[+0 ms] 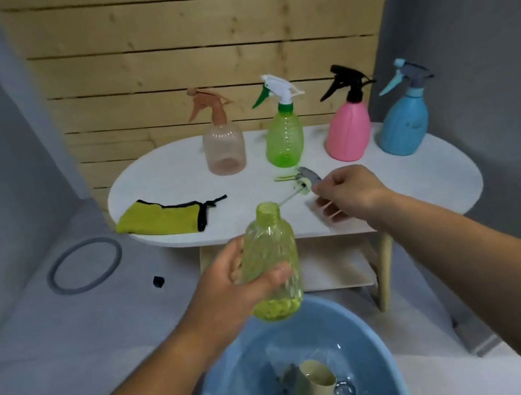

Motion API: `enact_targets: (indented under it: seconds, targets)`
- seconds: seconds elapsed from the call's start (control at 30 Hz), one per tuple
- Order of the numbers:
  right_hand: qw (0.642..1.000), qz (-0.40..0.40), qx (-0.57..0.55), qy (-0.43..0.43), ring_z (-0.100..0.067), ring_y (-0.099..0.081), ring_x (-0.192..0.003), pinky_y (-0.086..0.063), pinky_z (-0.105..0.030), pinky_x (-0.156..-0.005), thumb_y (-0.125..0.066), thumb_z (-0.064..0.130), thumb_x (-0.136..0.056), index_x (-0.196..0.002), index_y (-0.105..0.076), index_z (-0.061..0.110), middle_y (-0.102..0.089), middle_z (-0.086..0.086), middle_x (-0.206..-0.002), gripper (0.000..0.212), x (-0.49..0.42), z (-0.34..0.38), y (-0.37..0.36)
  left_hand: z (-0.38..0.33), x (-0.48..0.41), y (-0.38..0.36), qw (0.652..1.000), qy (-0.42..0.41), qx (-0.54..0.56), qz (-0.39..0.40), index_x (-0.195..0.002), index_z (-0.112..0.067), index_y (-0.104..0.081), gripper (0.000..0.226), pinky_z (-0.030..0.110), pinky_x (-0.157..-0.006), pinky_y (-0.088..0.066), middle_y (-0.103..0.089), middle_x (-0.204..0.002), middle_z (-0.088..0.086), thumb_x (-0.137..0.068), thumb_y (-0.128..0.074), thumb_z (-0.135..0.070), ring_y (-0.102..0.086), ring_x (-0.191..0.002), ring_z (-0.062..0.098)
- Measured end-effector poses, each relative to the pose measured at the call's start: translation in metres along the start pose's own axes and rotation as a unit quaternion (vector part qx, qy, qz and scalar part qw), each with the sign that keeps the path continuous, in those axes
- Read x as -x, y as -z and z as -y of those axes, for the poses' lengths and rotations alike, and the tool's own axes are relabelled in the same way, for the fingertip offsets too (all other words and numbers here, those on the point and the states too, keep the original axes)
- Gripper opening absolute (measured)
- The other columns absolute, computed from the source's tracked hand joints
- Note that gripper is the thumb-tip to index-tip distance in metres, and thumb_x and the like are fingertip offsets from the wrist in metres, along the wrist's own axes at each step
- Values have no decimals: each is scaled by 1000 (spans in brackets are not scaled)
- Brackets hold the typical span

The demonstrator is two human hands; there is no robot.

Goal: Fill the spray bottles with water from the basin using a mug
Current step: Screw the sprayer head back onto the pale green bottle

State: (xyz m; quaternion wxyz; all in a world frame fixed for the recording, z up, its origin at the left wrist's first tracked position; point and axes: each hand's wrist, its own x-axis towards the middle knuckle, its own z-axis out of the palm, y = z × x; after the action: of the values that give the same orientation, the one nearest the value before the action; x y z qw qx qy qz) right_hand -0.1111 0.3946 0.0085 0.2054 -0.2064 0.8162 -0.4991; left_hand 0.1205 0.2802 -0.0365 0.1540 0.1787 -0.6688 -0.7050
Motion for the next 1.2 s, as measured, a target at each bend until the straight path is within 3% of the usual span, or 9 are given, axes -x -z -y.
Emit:
enact_targets:
  seconds: [0.17, 0.33, 0.43, 0.6, 0.83, 0.9, 0.97, 1.1, 1.2]
  targets:
    - [985, -101, 137, 30, -30, -63, -77, -52, -41, -71, -72, 42, -85, -70, -60, 13, -65, -8, -72, 35, -42, 0, -5, -50, -33, 13, 999, -38, -21, -15, -117, -30, -70, 61, 45, -96, -58, -77, -114, -1, -62, -89, -46, -74, -107, 19]
    - [965, -139, 222, -15, -28, -57, -92, -45, -34, -75, -66, 69, -77, -94, -50, 18, -59, -5, -98, 55, -77, 0, -9, -76, -75, 27, 996, -61, -41, -41, -118, -28, -71, 56, 37, -92, -58, -78, -112, -3, -67, -88, -43, -74, -106, 17]
    - [966, -109, 230, -37, -25, -60, -78, -43, -33, -61, -67, 72, -72, -87, -56, 10, -62, -6, -83, 65, -90, 1, -13, -77, -99, 34, 996, -56, -38, -54, -118, -30, -71, 49, 34, -90, -60, -78, -111, -7, -73, -88, -38, -74, -106, 15]
    - [966, -67, 244, -48, -17, -53, -55, -35, -29, -49, -77, 59, -71, -67, -57, 11, -55, -2, -60, 52, -104, 2, -16, -66, -128, 37, 997, -28, -12, -76, -129, -29, -65, 70, 53, -106, -52, -72, -126, -2, -65, -88, -45, -66, -122, 22]
    - [986, -63, 136, -68, -20, -59, -56, -52, -33, -56, -89, 36, -66, -76, -64, 5, -61, -7, -65, 41, -108, 2, -15, -52, -142, 38, 996, -23, -23, -77, -121, -28, -69, 51, 50, -101, -56, -77, -113, -2, -75, -91, -34, -73, -106, 19]
    - [995, -61, 35, -65, -21, -62, -56, -61, -38, -59, -89, 22, -70, -79, -60, 5, -62, -11, -73, 35, -105, 2, -15, -50, -144, 39, 996, -21, -20, -79, -120, -29, -69, 46, 50, -99, -57, -77, -111, -3, -78, -89, -31, -74, -104, 19]
    - [995, -55, -68, -57, -21, -62, -60, -61, -34, -51, -87, 12, -73, -88, -58, 3, -61, -13, -83, 34, -100, 3, -13, -49, -144, 39, 996, -24, -21, -79, -120, -29, -69, 46, 50, -100, -57, -77, -111, -3, -78, -89, -31, -74, -104, 19]
    - [984, -96, -148, -15, -22, -62, -77, -55, -28, -55, -81, 14, -81, -122, -57, -1, -63, -15, -103, 50, -92, 19, 6, -49, -143, 36, 996, -35, -24, -73, -121, -28, -68, 49, 48, -102, -55, -77, -112, -4, -77, -90, -31, -73, -107, 18]
    - [969, -145, -193, 47, -25, -65, -85, -56, -27, -57, -77, 17, -86, -122, -59, 2, -64, -21, -115, 44, -84, 45, 29, -50, -142, 31, 997, -42, -22, -64, -122, -29, -67, 55, 47, -103, -55, -77, -113, -4, -73, -91, -34, -73, -107, 16]
